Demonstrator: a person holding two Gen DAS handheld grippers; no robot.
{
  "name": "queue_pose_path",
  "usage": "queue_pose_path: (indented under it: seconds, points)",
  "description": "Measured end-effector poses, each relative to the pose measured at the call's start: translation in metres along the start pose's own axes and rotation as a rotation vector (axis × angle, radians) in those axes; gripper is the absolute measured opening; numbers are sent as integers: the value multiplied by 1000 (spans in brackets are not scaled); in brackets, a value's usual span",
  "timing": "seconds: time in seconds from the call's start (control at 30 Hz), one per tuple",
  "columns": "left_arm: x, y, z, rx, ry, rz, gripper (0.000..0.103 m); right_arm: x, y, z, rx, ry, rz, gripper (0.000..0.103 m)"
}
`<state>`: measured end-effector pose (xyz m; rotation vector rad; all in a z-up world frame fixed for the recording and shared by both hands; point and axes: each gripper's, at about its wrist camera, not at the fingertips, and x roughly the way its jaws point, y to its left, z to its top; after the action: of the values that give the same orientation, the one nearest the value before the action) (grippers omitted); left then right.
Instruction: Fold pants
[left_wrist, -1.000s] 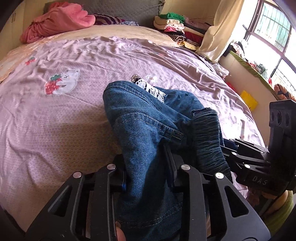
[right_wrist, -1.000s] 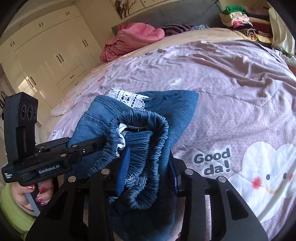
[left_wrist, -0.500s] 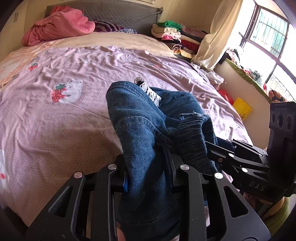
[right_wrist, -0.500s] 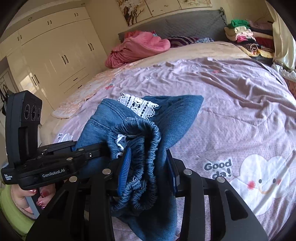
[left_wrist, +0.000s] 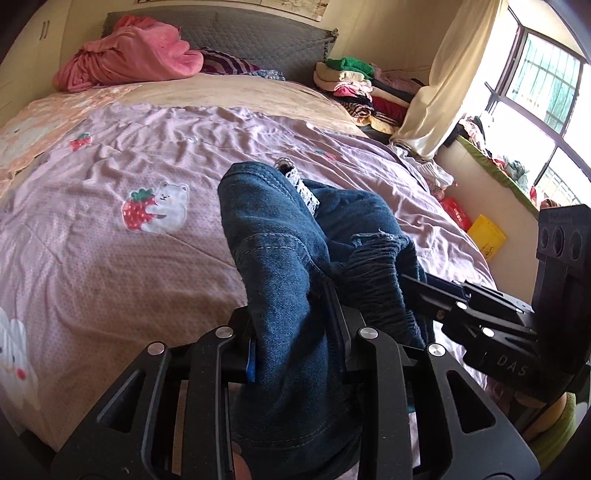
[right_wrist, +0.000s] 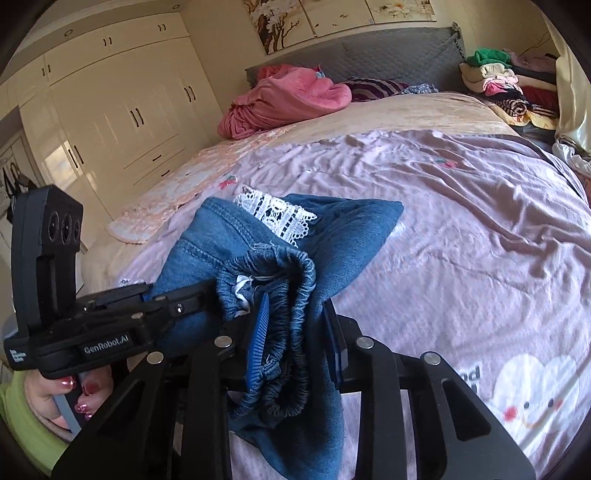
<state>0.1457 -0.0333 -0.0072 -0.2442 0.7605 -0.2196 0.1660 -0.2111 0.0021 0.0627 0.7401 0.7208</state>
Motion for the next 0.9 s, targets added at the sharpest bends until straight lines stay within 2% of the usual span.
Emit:
queue_pose_path:
  seconds: [0.9]
  points:
    - [37, 42, 50, -45, -15, 34, 21, 62, -4, 48, -19, 36, -5, 27]
